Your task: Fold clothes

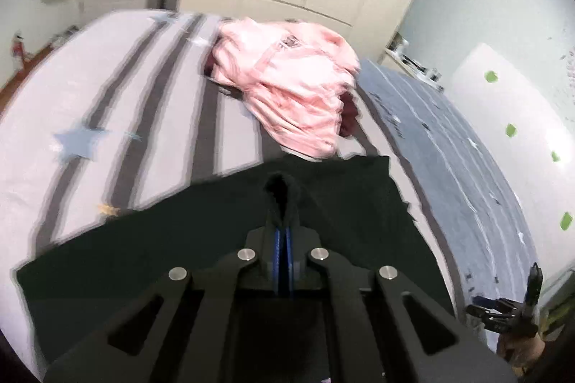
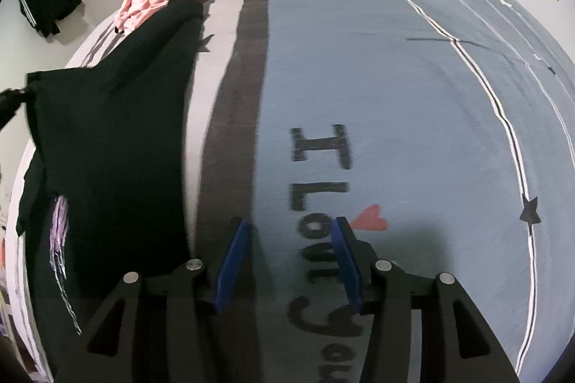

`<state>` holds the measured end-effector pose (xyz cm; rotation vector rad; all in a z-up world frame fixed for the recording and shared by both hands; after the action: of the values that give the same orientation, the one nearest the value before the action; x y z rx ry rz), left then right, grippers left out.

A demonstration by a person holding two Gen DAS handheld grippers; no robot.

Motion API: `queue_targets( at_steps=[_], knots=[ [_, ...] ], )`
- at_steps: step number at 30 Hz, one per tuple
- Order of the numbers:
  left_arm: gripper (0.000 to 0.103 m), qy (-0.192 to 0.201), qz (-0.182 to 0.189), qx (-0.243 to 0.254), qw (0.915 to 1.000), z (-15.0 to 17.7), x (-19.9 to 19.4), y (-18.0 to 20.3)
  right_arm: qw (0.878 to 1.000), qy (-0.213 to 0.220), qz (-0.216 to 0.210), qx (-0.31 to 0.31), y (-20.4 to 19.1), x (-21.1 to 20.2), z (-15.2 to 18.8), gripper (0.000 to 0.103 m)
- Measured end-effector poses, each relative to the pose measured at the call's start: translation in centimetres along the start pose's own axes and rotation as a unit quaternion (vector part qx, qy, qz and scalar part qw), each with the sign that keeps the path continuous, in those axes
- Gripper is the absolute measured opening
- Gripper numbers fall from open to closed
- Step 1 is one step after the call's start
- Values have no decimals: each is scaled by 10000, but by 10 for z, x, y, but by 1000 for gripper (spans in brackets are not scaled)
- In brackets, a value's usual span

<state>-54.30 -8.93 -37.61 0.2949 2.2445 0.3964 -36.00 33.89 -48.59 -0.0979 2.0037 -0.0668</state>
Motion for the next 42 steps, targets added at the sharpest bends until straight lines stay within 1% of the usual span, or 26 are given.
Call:
queue_targets(
  at_steps=[2,4,7,9,10,11,14,17,20,24,30,34,37,40,42],
  knots=[
    [1,41,-178,-73,9998,-6,-18,-27,10000,11,-31,-3,-11,1,-3,46],
    [1,-36,-429,-120,9990,-8,-31,-59,10000,11,-82,-38,-27,3,-7,46],
    [1,-299,-802,-242,9960,-1,-32,-101,9998,20,-136,-116,-47,7,-12,46],
    [1,-499,-1015,-253,9933,12,-24,-128,9997,15,-152,-166,-63,10,-14,46],
    [1,-639,-1107,-336,9912,20,-17,-142,9997,10,-164,-184,-71,12,-14,46],
    [1,-727,-1155,-348,9900,26,-12,-151,9996,5,-175,-203,-79,14,-14,46],
    [1,-809,-1249,-309,9884,37,-4,-167,9995,-6,-191,-244,-99,19,-13,46],
    [1,-601,-1237,-501,9892,34,-18,-173,9994,-13,-172,-287,-111,21,-12,46],
    [1,-494,-1257,-515,9895,29,-33,-180,9994,-25,-188,-273,-119,21,-12,46],
    [1,-591,-1322,-591,9877,29,-45,-200,9992,-58,-204,-328,-128,22,-11,46],
    [1,-545,-1512,-761,9841,32,-55,-222,9989,-93,-266,-385,-147,28,-10,46],
    [1,-616,-1581,-817,9821,39,-52,-229,9985,-107,-287,-458,-155,32,-8,46],
    [2,-749,-1693,-856,9790,46,-43,-237,9985,-127,-283,-445,-157,34,-8,46],
    [3,-911,-1567,-1234,9757,55,-31,-247,9986,-121,-287,-430,-158,33,-7,46],
    [12,-907,-1432,-1543,9734,59,-31,-252,9986,-115,-295,-427,-158,33,-7,46]
  ],
)
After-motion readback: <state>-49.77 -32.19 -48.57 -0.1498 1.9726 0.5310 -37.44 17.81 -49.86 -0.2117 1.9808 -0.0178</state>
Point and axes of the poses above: each gripper's, at about its wrist camera, not at the fingertips, and x roughly the way its jaws point, y to its right, z to its underside, the point moved 6 cm from there along x, roughly the way its jaws point, and after that the axes turned 6 degrees about -x, right-handed, at the moved point
